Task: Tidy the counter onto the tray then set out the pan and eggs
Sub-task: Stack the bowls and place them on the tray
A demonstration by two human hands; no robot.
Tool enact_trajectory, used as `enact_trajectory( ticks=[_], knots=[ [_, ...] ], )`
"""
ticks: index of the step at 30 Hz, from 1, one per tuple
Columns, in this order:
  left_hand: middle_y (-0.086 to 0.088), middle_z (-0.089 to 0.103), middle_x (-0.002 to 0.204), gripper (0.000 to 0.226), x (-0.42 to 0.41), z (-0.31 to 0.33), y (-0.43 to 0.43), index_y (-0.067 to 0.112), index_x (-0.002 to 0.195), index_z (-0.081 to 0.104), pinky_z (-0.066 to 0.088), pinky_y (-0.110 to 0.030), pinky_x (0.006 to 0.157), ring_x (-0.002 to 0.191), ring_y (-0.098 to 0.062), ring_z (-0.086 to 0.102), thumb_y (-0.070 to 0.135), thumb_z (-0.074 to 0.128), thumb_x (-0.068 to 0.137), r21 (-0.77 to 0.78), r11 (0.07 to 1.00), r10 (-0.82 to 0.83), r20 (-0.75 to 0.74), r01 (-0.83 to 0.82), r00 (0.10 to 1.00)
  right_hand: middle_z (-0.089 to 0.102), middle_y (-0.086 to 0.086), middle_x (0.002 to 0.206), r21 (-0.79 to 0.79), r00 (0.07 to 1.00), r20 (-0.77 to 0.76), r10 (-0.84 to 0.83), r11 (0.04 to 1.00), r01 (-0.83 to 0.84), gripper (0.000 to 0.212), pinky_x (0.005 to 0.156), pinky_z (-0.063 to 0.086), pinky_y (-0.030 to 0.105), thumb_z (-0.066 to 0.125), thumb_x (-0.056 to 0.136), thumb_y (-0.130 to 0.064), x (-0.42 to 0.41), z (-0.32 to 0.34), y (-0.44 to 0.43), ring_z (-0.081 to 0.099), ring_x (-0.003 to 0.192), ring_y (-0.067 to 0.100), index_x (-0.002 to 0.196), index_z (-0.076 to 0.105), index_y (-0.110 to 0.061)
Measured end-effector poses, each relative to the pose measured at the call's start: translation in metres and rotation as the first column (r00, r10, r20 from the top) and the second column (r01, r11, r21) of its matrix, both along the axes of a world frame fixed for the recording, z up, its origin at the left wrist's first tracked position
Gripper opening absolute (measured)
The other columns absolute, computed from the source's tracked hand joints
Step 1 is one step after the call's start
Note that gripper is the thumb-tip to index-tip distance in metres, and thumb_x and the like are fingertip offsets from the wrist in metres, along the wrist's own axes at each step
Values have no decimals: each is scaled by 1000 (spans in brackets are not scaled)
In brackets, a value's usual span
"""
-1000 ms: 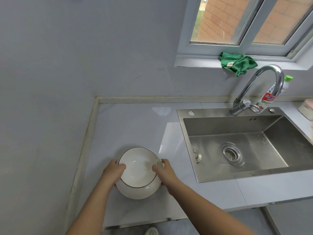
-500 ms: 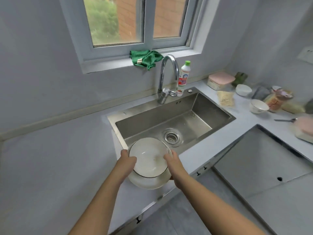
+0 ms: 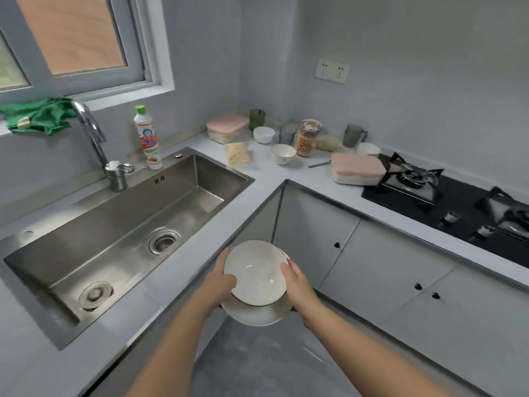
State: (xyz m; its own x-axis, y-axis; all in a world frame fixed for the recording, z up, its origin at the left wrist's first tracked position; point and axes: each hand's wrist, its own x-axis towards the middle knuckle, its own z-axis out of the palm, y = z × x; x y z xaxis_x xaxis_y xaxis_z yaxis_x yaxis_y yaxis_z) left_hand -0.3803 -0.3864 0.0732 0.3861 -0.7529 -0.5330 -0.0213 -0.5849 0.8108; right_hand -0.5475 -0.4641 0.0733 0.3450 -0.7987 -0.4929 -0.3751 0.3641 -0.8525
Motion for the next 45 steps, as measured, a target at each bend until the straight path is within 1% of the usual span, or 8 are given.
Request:
enact_trajectory(
  ticks=[5,10,13,16,20,27,37,45],
  knots=[
    [-5,55,121,87,-81,-1,-66,46,139,32,53,-41,85,106,-29,56,19,37,56,51,982,-184,9,184,983,51,-21,100,-8,989,-3,-146,989,146,13,88,38,31,37,100,-36,-94,0,-46,46,107,12,109,46,-40],
    [-7,59,116,83,-148,1,-137,44,141,34,48,-28,62,95,-29,59,19,39,61,72,950,-306,23,304,952,53,-14,110,0,964,-15,-267,964,267,16,95,46,39,34,99,-36,-165,-4,-92,50,110,16,104,49,-40],
    [-8,59,113,84,-192,-5,-189,44,141,35,44,-27,59,88,-28,56,21,37,60,50,927,-372,37,370,927,55,-18,102,8,943,-4,-333,943,333,20,78,47,30,34,100,-34,-210,-5,-126,53,101,12,96,53,-37],
    [-8,58,117,66,-240,-7,-247,40,142,35,44,-29,62,93,-28,57,17,39,80,20,905,-425,48,425,904,57,-15,103,-8,911,2,-412,911,412,21,83,47,33,35,100,-33,-257,-7,-171,54,101,13,95,54,-38],
    [-4,58,117,52,-307,-7,-328,31,141,40,51,-36,81,101,-26,57,33,42,90,-19,885,-464,65,466,883,60,-6,112,-64,860,-9,-510,859,509,18,97,49,45,37,98,-34,-320,-1,-233,57,108,18,103,54,-37],
    [-8,56,126,39,-449,12,-458,31,137,44,44,-44,98,112,-27,51,32,34,99,-138,758,-624,136,638,770,60,-2,113,-96,715,-4,-699,712,696,24,91,50,43,34,99,-32,-450,21,-328,56,108,20,110,55,-33],
    [-12,42,142,58,-636,17,-534,27,151,10,34,-35,91,114,-27,47,34,35,100,-102,595,-769,217,797,602,53,-8,123,-39,471,55,-881,469,882,27,97,48,45,34,98,-35,-611,18,-362,52,112,16,123,43,-42],
    [-5,52,114,44,-801,1,-554,14,137,31,40,-34,81,99,-22,52,37,35,99,-66,554,-808,196,830,555,40,-6,141,24,392,-14,-920,392,920,54,96,47,45,35,98,-45,-770,0,-371,46,122,22,149,19,-36]
  ],
)
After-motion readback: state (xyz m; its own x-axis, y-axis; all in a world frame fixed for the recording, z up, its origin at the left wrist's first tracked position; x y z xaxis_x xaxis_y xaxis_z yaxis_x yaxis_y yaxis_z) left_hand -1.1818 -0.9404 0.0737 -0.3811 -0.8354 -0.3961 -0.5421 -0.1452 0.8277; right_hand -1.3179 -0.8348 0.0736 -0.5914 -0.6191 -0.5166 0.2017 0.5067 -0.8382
